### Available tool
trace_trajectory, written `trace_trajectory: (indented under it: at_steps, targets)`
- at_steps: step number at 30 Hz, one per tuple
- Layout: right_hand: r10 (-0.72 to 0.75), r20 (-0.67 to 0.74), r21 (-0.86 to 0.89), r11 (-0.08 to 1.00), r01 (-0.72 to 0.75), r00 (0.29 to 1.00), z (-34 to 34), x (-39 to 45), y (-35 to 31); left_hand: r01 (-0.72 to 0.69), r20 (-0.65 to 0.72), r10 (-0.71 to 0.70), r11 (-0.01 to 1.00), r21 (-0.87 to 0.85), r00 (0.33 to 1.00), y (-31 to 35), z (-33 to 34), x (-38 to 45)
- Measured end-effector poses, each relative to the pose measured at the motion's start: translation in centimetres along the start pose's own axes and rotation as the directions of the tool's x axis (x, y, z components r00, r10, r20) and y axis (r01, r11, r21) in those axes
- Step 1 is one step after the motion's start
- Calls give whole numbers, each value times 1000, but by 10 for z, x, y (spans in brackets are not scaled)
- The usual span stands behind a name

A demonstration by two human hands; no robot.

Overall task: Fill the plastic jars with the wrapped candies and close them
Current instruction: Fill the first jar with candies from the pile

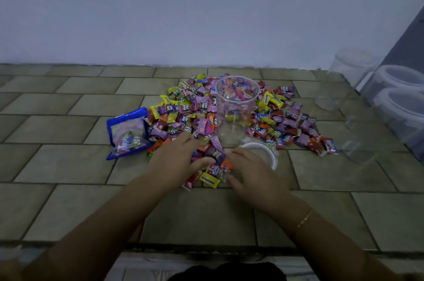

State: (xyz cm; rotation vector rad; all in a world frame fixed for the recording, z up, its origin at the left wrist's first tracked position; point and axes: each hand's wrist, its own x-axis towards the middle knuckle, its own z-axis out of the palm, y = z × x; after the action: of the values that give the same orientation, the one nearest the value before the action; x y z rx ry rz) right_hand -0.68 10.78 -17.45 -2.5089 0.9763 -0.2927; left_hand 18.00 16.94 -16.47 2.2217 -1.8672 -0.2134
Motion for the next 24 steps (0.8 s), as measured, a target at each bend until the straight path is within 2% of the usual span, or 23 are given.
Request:
trace_trajectory:
  at_steps: [6, 11, 16, 24]
  targets:
    - [57, 144, -73, 996, -47, 988, 22, 14, -16, 34, -74, -30, 998, 54, 997, -10, 30, -21]
    - [20, 146, -130, 991, -1, 989, 33, 20, -18, -15, -158, 22, 999, 40, 987, -14, 48, -24]
    - [-3, 98, -129, 991, 16, 995, 34, 20, -18, -25, -151, 27, 1000, 16, 988, -14, 45, -21]
    - [33, 98, -109, 994, -22, 995, 35, 25, -12, 31, -15, -31, 999, 30, 999, -14, 42, -12]
